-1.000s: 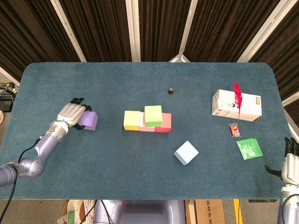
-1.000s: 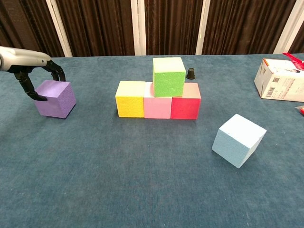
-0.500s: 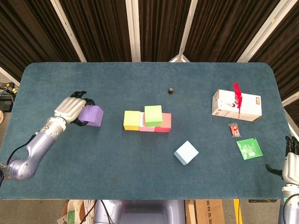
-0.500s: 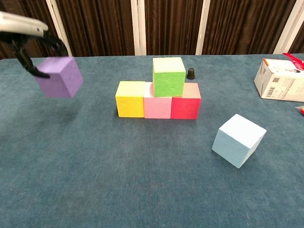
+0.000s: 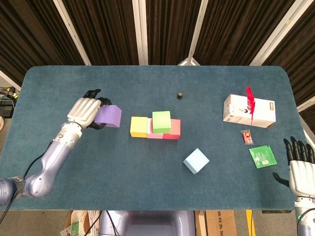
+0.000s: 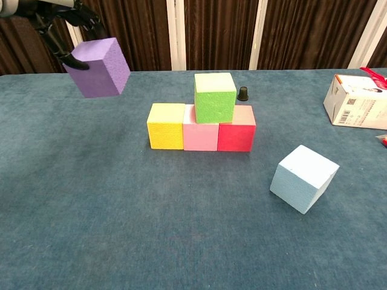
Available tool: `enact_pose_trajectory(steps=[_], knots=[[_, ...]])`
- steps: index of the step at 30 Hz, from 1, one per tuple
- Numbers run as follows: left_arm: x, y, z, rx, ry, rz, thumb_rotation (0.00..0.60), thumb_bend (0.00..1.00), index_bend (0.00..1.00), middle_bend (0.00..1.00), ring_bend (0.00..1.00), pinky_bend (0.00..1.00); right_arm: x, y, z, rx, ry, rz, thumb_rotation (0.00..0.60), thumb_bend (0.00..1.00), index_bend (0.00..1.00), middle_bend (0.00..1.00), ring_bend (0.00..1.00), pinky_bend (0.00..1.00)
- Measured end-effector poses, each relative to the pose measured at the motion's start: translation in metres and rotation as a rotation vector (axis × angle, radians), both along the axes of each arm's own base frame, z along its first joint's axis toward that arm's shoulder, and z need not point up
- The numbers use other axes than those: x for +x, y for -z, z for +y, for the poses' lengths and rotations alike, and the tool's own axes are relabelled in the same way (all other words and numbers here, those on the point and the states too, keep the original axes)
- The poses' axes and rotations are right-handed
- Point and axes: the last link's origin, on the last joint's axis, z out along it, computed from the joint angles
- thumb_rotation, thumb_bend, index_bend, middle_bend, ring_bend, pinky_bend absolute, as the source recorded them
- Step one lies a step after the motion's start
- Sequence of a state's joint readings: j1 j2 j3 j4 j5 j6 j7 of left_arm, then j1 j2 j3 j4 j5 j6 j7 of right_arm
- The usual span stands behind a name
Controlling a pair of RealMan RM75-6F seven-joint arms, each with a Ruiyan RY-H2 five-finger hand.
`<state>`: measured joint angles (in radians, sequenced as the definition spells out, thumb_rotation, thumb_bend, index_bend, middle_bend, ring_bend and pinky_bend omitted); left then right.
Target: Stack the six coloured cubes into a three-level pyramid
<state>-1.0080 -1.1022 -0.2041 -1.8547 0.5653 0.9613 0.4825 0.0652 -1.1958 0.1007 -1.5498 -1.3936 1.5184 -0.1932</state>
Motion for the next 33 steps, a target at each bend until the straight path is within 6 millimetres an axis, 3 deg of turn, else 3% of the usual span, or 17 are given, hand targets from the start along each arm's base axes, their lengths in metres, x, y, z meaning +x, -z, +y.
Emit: enact_pose_trajectory(steps=[14, 25, 33], knots=[[0.031, 0.033, -0.007, -0.004, -0.023, -0.028, 0.6, 0.39, 0.34, 0.33, 0.0, 0.0, 0.014, -0.002, 0.012, 0.073, -0.12, 0.11, 0.6, 0.13, 0.0, 0.03, 0.0, 0.0], [0.051, 0.065, -0.001, -0.021, -0.036, -0.016, 0.6, 0.38, 0.34, 0.33, 0.0, 0.0, 0.011, -0.002, 0.011, 0.08, -0.095, 0.089, 0.6, 0.13, 0.0, 0.03, 0.0, 0.0], [0.06, 0.077, 0.004, -0.076, -0.037, -0.018, 0.6, 0.38, 0.35, 0.31, 0.0, 0.0, 0.007, -0.002, 0.008, 0.076, -0.067, 0.089, 0.6, 0.13, 0.0, 0.03, 0.0, 0.0]])
